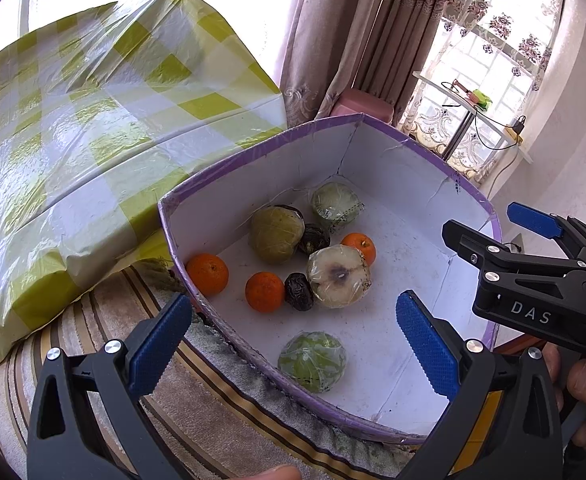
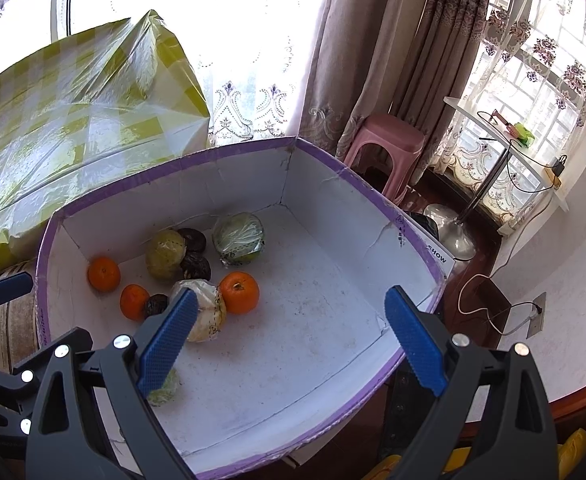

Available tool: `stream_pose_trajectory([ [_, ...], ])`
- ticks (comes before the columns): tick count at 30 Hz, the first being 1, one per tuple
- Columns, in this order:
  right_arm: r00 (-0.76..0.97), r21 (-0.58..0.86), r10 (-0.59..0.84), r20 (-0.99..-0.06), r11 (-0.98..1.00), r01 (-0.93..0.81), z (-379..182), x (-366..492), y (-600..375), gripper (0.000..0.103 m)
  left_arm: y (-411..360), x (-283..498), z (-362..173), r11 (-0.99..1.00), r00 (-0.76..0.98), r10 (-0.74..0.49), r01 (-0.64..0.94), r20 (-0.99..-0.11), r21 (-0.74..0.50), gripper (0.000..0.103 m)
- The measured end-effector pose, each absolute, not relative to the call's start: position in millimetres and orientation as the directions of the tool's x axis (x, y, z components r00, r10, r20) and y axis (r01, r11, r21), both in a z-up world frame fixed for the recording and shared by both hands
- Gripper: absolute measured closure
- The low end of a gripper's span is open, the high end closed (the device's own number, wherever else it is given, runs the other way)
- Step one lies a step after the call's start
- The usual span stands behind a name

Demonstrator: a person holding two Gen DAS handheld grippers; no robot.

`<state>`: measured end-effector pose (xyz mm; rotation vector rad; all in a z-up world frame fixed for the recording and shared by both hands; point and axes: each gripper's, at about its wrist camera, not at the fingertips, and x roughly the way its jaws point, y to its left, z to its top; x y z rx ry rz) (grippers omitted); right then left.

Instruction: Organize fruits

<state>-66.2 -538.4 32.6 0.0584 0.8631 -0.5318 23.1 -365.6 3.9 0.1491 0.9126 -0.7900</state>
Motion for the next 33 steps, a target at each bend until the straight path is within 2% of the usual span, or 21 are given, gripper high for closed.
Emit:
stream_pose_trajectory([
  [33, 0.525, -0.153, -0.422, -0.739, 0.864, 0.479, 34.0, -68.6, -539.0, 0.008, -366.4, 23.6, 5.5, 0.706, 0.354, -0.549, 0.681, -0.757, -0.194, 0.004],
])
